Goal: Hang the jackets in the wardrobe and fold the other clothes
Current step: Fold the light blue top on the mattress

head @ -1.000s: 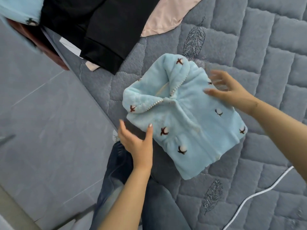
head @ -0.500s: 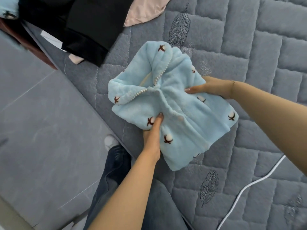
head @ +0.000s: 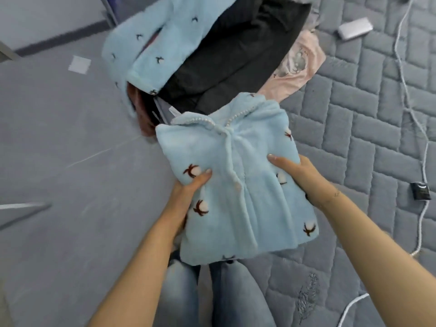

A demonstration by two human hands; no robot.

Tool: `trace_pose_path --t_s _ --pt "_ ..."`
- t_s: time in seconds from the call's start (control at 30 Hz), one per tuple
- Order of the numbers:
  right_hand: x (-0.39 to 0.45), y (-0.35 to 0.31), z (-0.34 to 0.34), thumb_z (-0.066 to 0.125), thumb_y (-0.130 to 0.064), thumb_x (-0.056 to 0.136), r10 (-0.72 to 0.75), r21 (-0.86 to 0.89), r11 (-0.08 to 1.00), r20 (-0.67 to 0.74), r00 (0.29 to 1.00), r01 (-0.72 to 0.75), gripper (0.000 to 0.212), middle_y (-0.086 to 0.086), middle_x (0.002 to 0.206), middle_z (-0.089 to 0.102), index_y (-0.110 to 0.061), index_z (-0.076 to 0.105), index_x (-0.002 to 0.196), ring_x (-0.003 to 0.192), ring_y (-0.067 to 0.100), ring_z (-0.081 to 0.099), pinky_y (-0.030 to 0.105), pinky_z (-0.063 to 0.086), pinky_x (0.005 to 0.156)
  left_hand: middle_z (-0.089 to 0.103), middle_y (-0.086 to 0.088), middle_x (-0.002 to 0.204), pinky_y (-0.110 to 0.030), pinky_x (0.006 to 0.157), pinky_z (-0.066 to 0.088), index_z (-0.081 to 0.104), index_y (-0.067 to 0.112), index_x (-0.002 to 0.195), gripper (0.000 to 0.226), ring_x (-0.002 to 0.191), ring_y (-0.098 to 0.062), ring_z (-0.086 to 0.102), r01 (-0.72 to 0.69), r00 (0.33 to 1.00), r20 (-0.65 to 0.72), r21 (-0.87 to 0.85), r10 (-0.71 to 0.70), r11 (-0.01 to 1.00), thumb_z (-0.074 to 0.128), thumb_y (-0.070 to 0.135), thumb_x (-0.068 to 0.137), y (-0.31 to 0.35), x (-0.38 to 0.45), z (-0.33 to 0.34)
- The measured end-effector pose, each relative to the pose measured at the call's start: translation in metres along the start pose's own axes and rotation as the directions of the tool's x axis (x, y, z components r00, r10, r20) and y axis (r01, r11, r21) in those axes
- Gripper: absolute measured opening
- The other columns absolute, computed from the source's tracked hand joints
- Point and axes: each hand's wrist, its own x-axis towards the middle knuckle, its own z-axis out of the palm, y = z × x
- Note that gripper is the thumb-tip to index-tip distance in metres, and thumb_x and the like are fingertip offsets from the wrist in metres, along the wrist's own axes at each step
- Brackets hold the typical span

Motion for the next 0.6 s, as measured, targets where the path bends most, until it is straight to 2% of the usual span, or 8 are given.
trace_pose_path --t_s 0.07,0.13,0.23,0.3,0.4,0.5,0.6 --pt "-0.022 -0.037 0.043 0.08 -0.053 0.069 -0.022 -0.016 1.0 0.089 0.996 0.024 0.047 0.0 0.108 0.074 -0.029 0.072 0.108 0.095 0.021 0.072 0.026 0.059 0.068 0.074 -0.005 0.109 -0.03 0.072 0.059 0.069 0.018 0.116 0.046 0.097 -0.022 0.072 -0.027 0.999 0.028 -0.003 0.027 1.0 0.077 0.035 0.074 0.044 -0.034 -0.037" --pt "-0.039 -0.07 0.093 0.081 -0.054 0.068 -0.071 -0.028 0.997 0.205 0.976 0.078 0.044 -0.001 0.113 0.073 -0.034 0.073 0.106 0.099 0.02 0.071 0.027 0.059 0.073 0.074 -0.005 0.109 -0.028 0.068 0.058 0.07 0.019 0.114 0.041 0.096 -0.022 0.073 -0.062 0.998 -0.005 -0.015 0.062 0.998 0.077 0.033 0.076 0.082 -0.072 -0.082" --pt "-0.058 -0.109 0.178 0.083 -0.051 0.067 -0.141 -0.041 0.986 0.326 0.935 0.163 0.058 -0.002 0.118 0.071 -0.029 0.068 0.119 0.105 0.02 0.069 0.034 0.057 0.082 0.074 -0.004 0.109 -0.028 0.068 0.059 0.071 0.021 0.114 0.041 0.097 -0.023 0.072 -0.126 0.987 -0.112 -0.085 0.116 0.988 0.079 0.035 0.076 0.118 -0.132 -0.156" --pt "-0.067 -0.136 0.235 0.083 -0.045 0.071 -0.192 -0.051 0.972 0.393 0.899 0.229 0.058 -0.004 0.12 0.07 -0.029 0.063 0.124 0.107 0.018 0.068 0.034 0.057 0.085 0.074 -0.004 0.109 -0.028 0.068 0.058 0.071 0.02 0.113 0.048 0.096 -0.022 0.073 -0.197 0.959 -0.232 -0.14 0.162 0.97 0.082 0.035 0.069 0.134 -0.171 -0.196" --pt "-0.08 -0.183 0.319 0.081 -0.039 0.076 -0.253 -0.073 0.939 0.514 0.819 0.337 0.04 -0.007 0.116 0.071 -0.038 0.068 0.114 0.102 0.013 0.07 0.022 0.057 0.076 0.073 -0.006 0.112 -0.031 0.078 0.058 0.066 0.015 0.122 0.065 0.101 -0.024 0.071 -0.312 0.888 -0.416 -0.236 0.194 0.92 0.085 0.034 0.063 0.153 -0.228 -0.247" --pt "-0.097 -0.232 0.399 0.081 -0.047 0.073 -0.251 -0.117 0.891 0.677 0.692 0.438 0.036 -0.013 0.108 0.073 -0.044 0.07 0.106 0.094 0.008 0.071 0.016 0.056 0.067 0.072 -0.006 0.116 -0.036 0.09 0.055 0.065 0.016 0.124 0.062 0.106 -0.025 0.069 -0.449 0.791 -0.577 -0.318 0.205 0.835 0.085 0.031 0.068 0.165 -0.284 -0.286" --pt "-0.119 -0.268 0.472 0.081 -0.052 0.07 -0.189 -0.128 0.851 0.83 0.525 0.509 0.041 -0.015 0.107 0.073 -0.046 0.067 0.109 0.091 0.008 0.072 0.014 0.055 0.063 0.074 -0.005 0.111 -0.033 0.079 0.06 0.066 0.016 0.12 0.053 0.1 -0.024 0.071 -0.611 0.633 -0.753 -0.342 0.181 0.714 0.082 0.024 0.07 0.17 -0.339 -0.313"
